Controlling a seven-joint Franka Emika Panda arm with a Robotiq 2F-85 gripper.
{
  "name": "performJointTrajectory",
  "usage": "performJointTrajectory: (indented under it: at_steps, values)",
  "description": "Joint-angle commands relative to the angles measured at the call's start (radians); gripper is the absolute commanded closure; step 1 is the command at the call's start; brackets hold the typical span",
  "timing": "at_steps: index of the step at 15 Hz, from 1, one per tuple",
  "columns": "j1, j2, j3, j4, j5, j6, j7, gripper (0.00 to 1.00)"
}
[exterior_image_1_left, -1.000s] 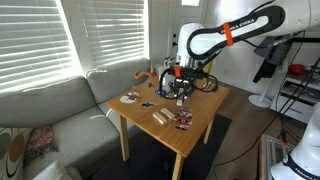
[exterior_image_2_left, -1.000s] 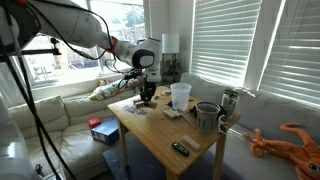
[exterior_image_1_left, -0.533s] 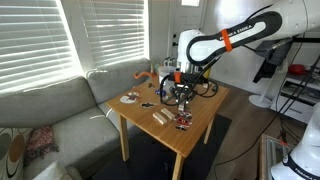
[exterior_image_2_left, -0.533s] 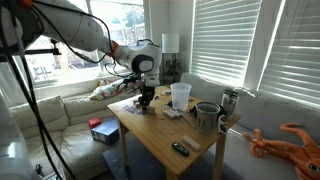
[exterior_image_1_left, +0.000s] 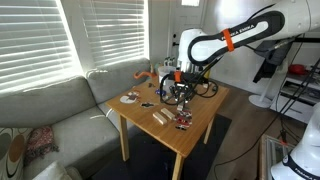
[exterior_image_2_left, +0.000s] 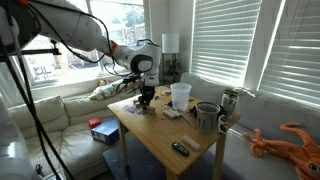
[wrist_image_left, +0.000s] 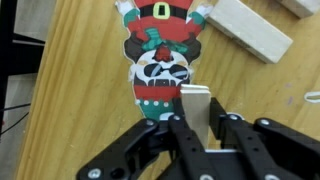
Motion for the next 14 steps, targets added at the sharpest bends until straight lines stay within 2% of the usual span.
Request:
performJointTrajectory:
  at_steps: [1,6,7,11,12,14]
  values:
    - [-0.002,-0.038,0.009,-0.034,0.025,0.022,0.021,0.94]
    - [0.000,-0.061,0.014,-0.024,0.090,-0.009,0.107,0.93]
    - [-0.005,-0.019,0.010,0.001,0.048,-0.005,0.061,0.71]
    - [-0.005,-0.032,0.015,0.001,0.065,-0.005,0.087,0.71]
    - [-0.005,-0.032,0.015,0.001,0.065,-0.005,0.087,0.93]
    - [-0.005,-0.022,0.015,0.016,0.082,-0.005,0.143,0.93]
